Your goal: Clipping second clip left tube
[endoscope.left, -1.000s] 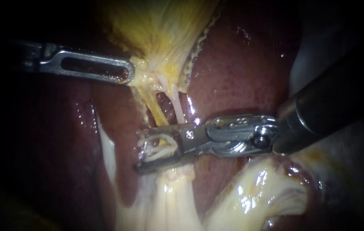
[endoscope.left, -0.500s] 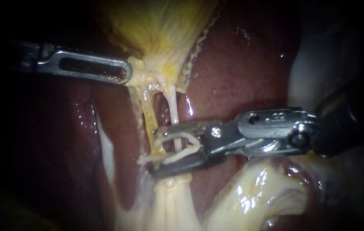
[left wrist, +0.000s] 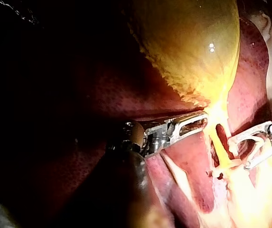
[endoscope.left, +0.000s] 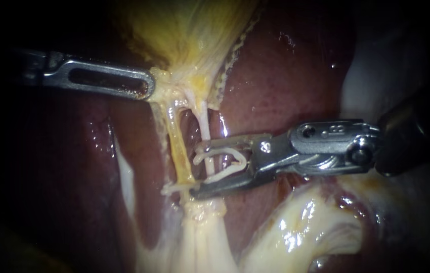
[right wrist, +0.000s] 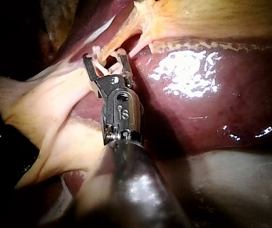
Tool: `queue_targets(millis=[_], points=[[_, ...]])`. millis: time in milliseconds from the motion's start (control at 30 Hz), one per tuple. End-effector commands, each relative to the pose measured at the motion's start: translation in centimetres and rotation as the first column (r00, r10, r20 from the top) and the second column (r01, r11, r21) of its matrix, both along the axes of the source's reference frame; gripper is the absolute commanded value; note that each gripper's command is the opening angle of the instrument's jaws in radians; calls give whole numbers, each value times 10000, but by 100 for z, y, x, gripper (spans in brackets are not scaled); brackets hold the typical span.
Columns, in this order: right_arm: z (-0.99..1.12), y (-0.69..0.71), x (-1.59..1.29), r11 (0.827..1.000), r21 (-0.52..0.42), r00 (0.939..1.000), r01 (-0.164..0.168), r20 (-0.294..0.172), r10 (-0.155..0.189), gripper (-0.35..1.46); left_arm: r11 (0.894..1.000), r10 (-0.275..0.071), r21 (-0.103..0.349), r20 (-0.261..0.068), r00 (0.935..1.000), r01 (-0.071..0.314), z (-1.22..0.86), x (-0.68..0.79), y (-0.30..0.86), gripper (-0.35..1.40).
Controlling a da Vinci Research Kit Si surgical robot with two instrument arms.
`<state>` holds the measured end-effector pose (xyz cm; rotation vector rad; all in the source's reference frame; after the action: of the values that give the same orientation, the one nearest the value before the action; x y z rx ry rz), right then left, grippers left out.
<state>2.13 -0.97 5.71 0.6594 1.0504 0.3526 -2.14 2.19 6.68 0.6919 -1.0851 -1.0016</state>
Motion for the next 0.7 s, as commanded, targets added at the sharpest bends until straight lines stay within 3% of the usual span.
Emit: queue_targets(millis=[33,267,467,567,700], points=[[5,0,1,10000,-28,10000,-1,5,1,45,10000,-7,1,-5,10000,7,0,0,0,-35],[35,1,1,9999,-146,10000,-3,25,3,46,10000,-8,1,-6,10000,8,0,0,0,-35],[43,5,7,9998,-212,10000,-16,26,17,46,10000,-9,1,-6,10000,9,1,-1,0,-35],[43,6,17,9999,-52,9999,-129,86,129,46,10000,-18,-2,-12,10000,18,1,-3,1,-35],[39,1,33,9978,405,9982,-530,-272,541,48,10000,-27,-5,-19,10000,27,2,-4,1,-35]])
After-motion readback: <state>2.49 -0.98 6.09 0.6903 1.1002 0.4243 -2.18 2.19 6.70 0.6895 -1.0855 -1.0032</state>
